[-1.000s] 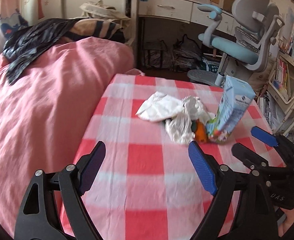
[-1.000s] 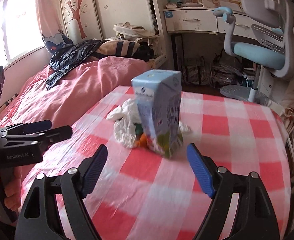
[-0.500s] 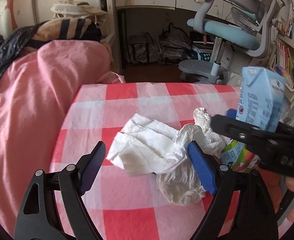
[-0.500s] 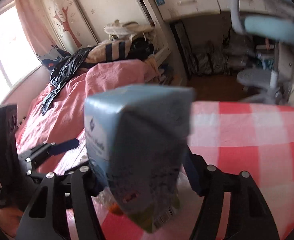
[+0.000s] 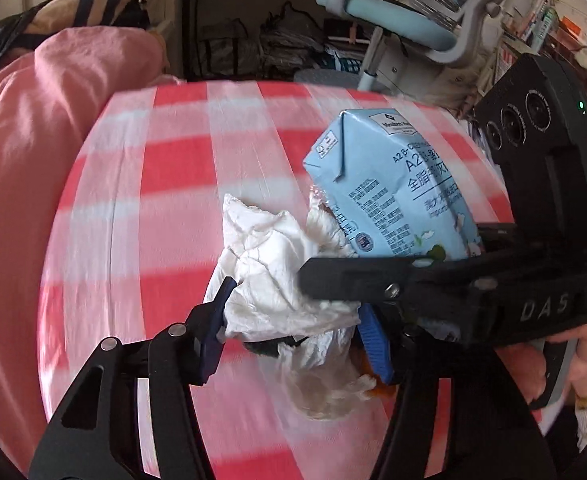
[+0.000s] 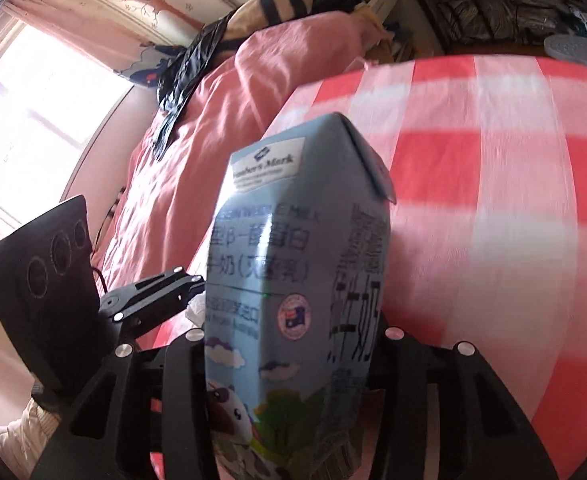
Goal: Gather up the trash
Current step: 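Lift the milk carton with the right tool while the left tool lifts the tissue, then hold the carton raised in the right tool while the left tool holds the tissue, then carry the carton in the right tool while the left tool carries the tissue to the wastebasket, then open the right tool over the wastebasket while the left tool releases the tissue there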
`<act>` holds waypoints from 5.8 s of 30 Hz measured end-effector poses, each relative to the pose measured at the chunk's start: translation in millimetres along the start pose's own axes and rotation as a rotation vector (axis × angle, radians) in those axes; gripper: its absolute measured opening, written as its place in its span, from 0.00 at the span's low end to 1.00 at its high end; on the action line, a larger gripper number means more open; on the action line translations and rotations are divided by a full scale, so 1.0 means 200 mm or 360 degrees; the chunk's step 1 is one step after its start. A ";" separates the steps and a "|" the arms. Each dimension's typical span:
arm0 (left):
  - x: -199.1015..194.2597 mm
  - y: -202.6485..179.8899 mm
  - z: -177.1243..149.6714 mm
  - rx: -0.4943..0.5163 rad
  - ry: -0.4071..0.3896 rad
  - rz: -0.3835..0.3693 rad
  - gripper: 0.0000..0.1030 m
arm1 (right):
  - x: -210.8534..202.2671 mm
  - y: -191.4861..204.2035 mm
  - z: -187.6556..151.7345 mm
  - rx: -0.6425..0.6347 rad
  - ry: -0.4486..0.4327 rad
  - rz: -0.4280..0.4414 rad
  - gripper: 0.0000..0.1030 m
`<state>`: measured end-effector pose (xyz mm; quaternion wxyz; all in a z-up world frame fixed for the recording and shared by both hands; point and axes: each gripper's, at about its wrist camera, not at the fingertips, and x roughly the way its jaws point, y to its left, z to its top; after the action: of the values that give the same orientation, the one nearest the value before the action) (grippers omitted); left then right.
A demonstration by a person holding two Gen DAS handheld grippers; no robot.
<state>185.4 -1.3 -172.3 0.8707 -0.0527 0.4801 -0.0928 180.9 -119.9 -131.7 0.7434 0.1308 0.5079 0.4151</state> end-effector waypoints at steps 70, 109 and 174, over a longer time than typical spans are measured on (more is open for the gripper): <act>-0.67 0.35 -0.25 -0.0911 -0.0511 -0.0184 0.13 | -0.40 0.19 -0.52 -0.0094 -0.0277 -0.0406 0.46; -0.90 0.28 -0.27 -0.0809 -0.0695 -0.0278 0.13 | -0.39 0.48 -0.81 -0.0150 -0.0487 -0.0257 0.46; -0.84 -0.41 -1.27 -0.0323 -0.0085 -0.0394 0.13 | -0.61 0.40 -1.48 0.0210 -0.0509 -0.0471 0.69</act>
<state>-126.3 -46.3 -155.0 0.8552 -0.2016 0.4535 -0.1491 -131.6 -229.4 -136.2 0.8571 0.1673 0.4233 0.2412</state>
